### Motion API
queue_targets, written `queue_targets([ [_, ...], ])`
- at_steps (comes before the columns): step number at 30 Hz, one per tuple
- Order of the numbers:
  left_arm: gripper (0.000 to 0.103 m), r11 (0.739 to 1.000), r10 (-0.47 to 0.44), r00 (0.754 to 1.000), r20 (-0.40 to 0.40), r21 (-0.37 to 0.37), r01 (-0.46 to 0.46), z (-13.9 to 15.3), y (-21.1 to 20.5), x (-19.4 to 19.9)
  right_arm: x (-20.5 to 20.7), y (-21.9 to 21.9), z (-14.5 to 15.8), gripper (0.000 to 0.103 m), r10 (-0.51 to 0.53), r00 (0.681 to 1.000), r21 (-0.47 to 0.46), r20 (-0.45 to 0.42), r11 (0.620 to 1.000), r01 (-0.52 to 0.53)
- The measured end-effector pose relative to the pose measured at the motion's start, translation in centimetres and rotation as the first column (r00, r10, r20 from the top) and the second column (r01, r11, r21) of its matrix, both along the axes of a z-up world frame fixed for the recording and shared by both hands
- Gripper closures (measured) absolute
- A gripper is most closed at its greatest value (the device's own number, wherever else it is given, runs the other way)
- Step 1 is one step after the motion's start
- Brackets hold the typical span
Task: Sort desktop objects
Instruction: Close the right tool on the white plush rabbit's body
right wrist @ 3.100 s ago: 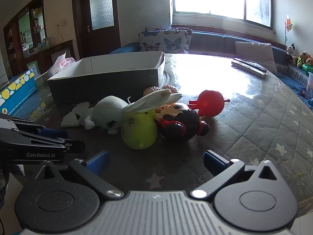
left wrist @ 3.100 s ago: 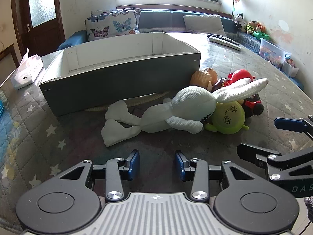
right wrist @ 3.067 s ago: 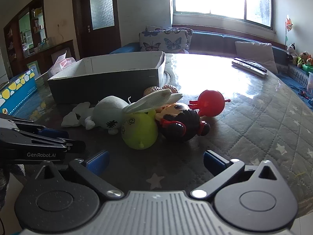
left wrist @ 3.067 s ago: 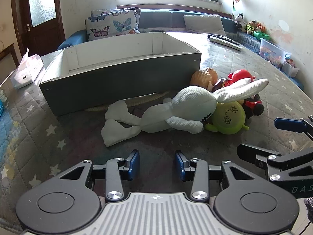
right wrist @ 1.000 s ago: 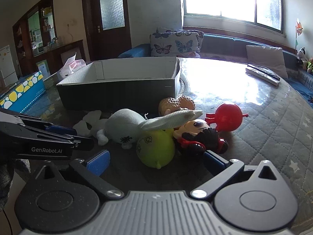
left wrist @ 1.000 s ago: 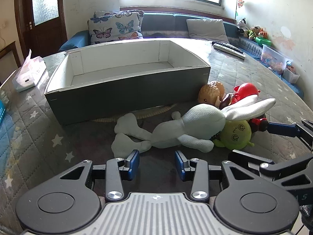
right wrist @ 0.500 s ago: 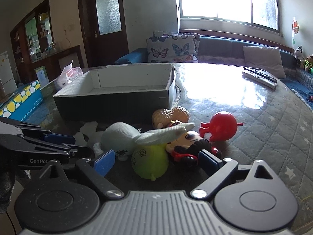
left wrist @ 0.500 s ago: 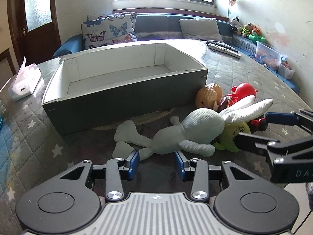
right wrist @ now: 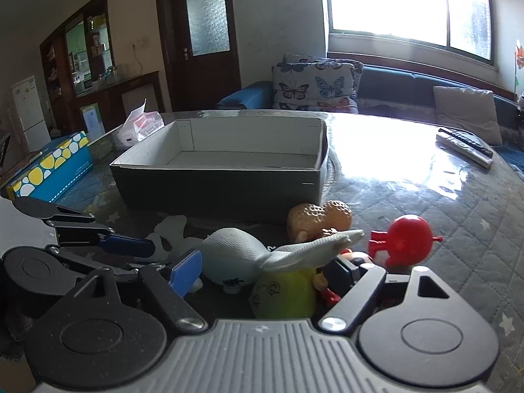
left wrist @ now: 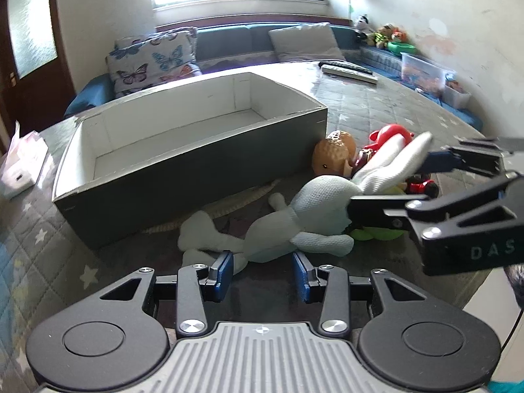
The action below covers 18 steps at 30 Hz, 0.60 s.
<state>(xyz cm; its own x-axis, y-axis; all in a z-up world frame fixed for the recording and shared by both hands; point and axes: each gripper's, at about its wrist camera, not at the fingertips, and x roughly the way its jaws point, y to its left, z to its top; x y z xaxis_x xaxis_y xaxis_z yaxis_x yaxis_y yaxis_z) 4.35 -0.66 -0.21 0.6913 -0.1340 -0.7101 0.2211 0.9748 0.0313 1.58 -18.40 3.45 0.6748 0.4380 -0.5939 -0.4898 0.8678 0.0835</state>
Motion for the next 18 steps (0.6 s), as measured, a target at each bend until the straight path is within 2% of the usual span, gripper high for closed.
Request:
queue_targets([
  [12,0.060,0.991,-0.113,0.993,0.038,0.071,0.110,-0.7,-0.1,1.6,2.6,2.3,-0.9,0.022,0.058,0.998,-0.012,-0.032,0.998,-0.058],
  [18,0.059,0.995,-0.098,0.995,0.027,0.025,0.097,-1.0,1.0,2.8,3.6,2.8,-1.1,0.023,0.066,0.997,0.001,-0.048,0.998,-0.066],
])
